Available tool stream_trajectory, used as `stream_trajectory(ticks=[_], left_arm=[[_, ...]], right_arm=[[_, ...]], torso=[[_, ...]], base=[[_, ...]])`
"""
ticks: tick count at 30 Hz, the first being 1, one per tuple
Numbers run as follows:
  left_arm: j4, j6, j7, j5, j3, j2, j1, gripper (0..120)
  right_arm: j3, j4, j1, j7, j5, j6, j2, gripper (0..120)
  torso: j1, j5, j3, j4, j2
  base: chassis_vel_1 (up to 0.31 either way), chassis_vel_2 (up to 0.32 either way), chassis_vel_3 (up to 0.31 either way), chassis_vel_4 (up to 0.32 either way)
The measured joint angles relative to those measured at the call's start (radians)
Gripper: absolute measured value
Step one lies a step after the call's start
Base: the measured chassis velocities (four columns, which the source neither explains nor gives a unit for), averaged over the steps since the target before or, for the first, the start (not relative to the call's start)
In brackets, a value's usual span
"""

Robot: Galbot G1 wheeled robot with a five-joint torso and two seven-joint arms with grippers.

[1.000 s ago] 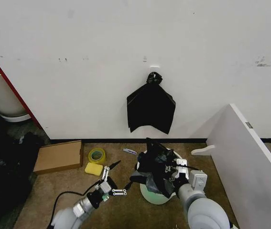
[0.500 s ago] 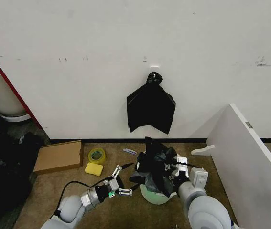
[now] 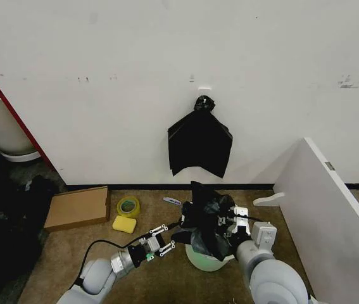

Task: Place the garbage bag over the trash bin.

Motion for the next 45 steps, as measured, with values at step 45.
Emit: stream_trajectory(ticks=[45], left_arm=[[0.029,-0.138,-0.181,0.155,-0.075,-0.028,0.053,4]], right_arm=[[0.013,-0.213,0.051,-0.101,-0.062,0.087,0.085,0]], torso=[[0.0,-0.0001,0.0,0.0,0.0]], base=[[0.0,0.0,0.0,0.0]])
